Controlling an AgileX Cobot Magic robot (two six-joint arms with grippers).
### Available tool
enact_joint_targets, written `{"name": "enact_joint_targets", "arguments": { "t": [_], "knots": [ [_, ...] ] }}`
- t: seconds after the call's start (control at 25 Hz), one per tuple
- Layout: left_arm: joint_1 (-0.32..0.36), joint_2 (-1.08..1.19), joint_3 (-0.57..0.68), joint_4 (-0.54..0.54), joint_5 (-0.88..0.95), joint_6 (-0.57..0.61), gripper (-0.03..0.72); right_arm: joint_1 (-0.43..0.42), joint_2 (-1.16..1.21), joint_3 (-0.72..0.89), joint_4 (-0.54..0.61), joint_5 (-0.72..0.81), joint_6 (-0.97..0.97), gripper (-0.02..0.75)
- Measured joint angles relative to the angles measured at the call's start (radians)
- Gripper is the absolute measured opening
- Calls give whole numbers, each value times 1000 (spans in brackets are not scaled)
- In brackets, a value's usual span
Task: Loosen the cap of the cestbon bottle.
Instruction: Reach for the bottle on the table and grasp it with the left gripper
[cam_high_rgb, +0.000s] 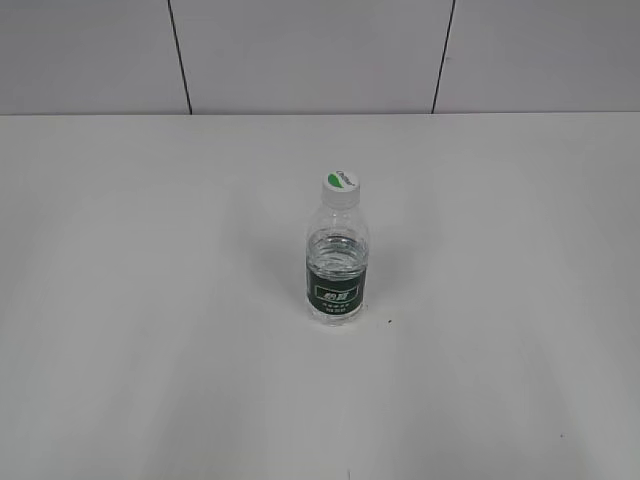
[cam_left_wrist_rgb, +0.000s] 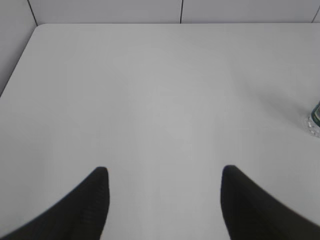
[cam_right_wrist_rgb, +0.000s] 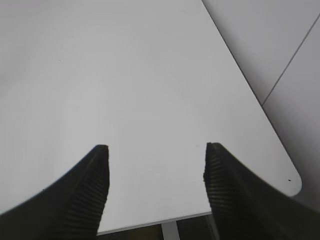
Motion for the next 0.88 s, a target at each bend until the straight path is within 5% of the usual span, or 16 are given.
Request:
{"name": "enact_joint_targets", "arguments": {
  "t": [0.44,0.88],
  "knots": [
    [0,31,-45,0,-65,7,425,0,0,0,0,0,0,463],
    [0,297,-55,-86,-490,99,424,0,0,0,0,1,0,463]
  ]
}}
